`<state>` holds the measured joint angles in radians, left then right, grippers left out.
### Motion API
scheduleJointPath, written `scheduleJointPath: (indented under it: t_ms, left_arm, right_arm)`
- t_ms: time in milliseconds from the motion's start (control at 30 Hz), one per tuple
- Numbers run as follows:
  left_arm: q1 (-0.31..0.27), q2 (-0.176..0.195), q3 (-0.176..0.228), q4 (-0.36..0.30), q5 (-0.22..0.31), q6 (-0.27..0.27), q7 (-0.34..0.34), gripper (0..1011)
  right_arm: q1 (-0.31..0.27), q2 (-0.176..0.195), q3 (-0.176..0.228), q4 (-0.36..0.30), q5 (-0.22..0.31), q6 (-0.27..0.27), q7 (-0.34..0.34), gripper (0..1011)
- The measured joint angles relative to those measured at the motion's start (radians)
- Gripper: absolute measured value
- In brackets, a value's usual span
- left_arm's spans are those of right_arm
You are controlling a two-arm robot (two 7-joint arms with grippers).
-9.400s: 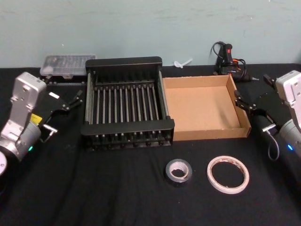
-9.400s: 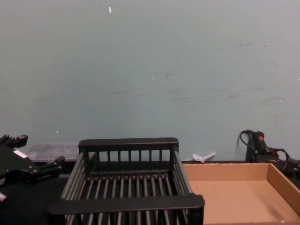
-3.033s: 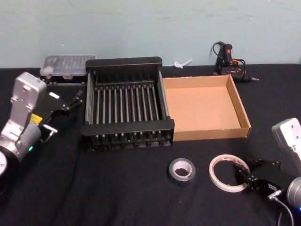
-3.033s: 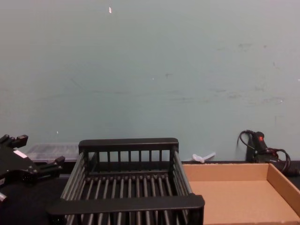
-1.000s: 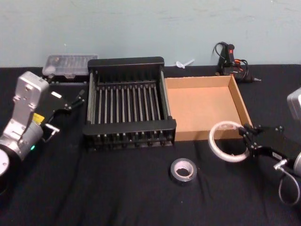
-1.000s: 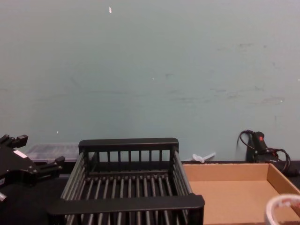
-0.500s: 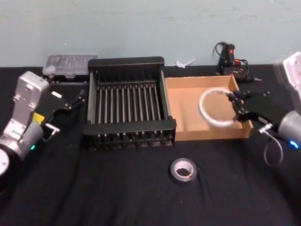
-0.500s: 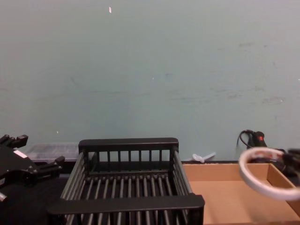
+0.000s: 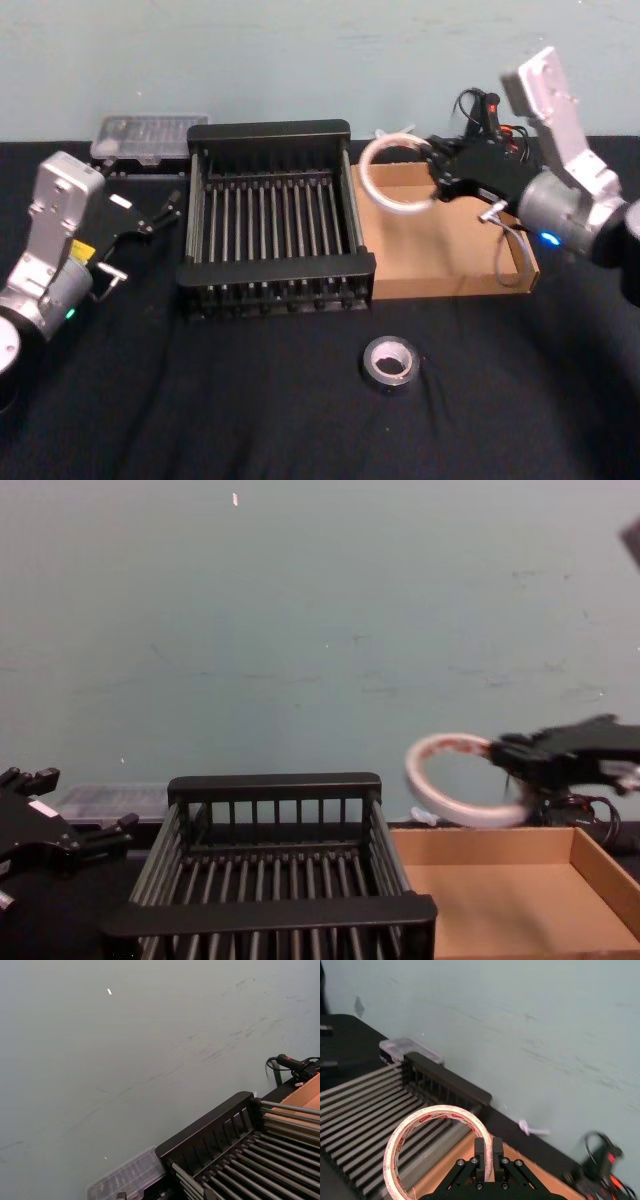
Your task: Pick up the white tape and place it into the black box , Pick up the silver tape and place it into the brown box.
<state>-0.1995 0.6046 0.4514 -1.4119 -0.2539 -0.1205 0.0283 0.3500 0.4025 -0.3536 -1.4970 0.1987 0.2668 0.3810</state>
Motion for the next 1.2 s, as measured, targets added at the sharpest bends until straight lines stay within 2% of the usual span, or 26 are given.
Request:
scheduleJointPath:
  t_ms: [267, 367, 433, 500, 600, 933, 1200]
  left_arm:
    - [0.0, 0.0, 0.0, 0.0, 0.0, 0.0, 0.0, 1001]
    - [0.0, 0.0, 0.0, 0.0, 0.0, 0.0, 0.0, 1001]
    - [0.0, 0.0, 0.0, 0.0, 0.0, 0.0, 0.0, 1002]
    - [0.0, 0.0, 0.0, 0.0, 0.0, 0.0, 0.0, 1001]
    - [0.0, 0.0, 0.0, 0.0, 0.0, 0.0, 0.0, 1001]
    - [0.0, 0.0, 0.0, 0.0, 0.0, 0.0, 0.0, 1001]
    - [0.0, 0.0, 0.0, 0.0, 0.0, 0.0, 0.0, 1001]
  right_arm:
    - [0.111, -0.089, -0.064, 0.138, -0.046, -0.068, 0.002, 98]
    - [0.156, -0.137, -0.089, 0.213, -0.069, -0.108, -0.004, 99]
    - [0.163, -0.145, -0.092, 0.226, -0.073, -0.116, -0.004, 99]
    - [0.189, -0.177, -0.107, 0.28, -0.088, -0.142, -0.007, 98]
    - [0.21, -0.206, -0.118, 0.328, -0.098, -0.161, -0.006, 98]
    - [0.251, -0.267, -0.138, 0.454, -0.122, -0.199, -0.002, 98]
    - [0.26, -0.286, -0.143, 0.5, -0.137, -0.208, 0.003, 98]
